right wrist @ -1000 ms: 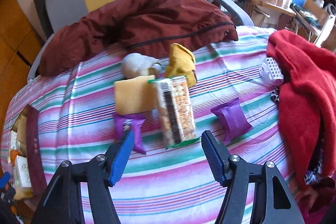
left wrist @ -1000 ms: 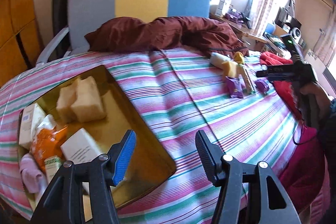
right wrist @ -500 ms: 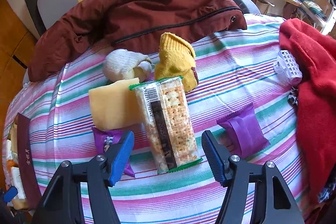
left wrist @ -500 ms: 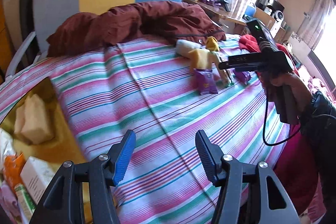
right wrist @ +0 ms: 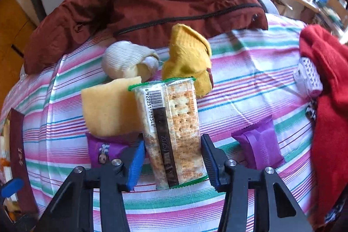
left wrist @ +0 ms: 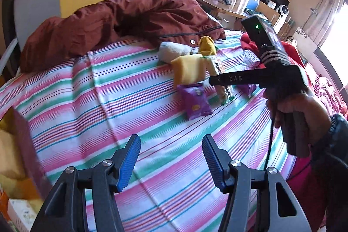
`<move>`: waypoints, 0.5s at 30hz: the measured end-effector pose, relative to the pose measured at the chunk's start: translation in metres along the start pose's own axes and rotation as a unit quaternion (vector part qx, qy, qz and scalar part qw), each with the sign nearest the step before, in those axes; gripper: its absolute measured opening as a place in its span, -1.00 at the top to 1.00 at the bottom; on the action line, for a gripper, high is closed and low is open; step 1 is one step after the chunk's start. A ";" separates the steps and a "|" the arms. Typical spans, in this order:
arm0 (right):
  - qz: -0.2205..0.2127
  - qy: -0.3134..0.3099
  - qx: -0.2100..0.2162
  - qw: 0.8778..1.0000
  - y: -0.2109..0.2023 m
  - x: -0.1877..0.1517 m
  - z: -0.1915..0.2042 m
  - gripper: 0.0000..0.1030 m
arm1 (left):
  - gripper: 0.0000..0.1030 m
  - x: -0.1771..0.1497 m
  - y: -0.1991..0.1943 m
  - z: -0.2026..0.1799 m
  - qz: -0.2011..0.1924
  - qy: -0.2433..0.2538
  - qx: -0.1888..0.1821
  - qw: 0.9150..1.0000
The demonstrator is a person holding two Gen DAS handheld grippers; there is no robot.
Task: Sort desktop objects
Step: 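Grasp the long cracker pack with the right gripper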
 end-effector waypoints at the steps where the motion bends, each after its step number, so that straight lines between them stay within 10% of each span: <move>1: -0.001 -0.006 0.003 1.000 -0.002 0.000 0.003 0.03 | -0.16 0.002 0.006 -0.003 0.002 0.005 0.002 1.000; 15: -0.023 0.012 -0.010 1.000 -0.028 0.005 -0.011 0.03 | -0.16 0.035 0.074 -0.021 0.025 -0.006 -0.007 1.000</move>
Point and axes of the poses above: each gripper's, at about its wrist camera, not at the fingertips, and y roughly the way its jaws point, z to its left, x to its top, the point moved 9 cm from there along y, roughly the way its jaws point
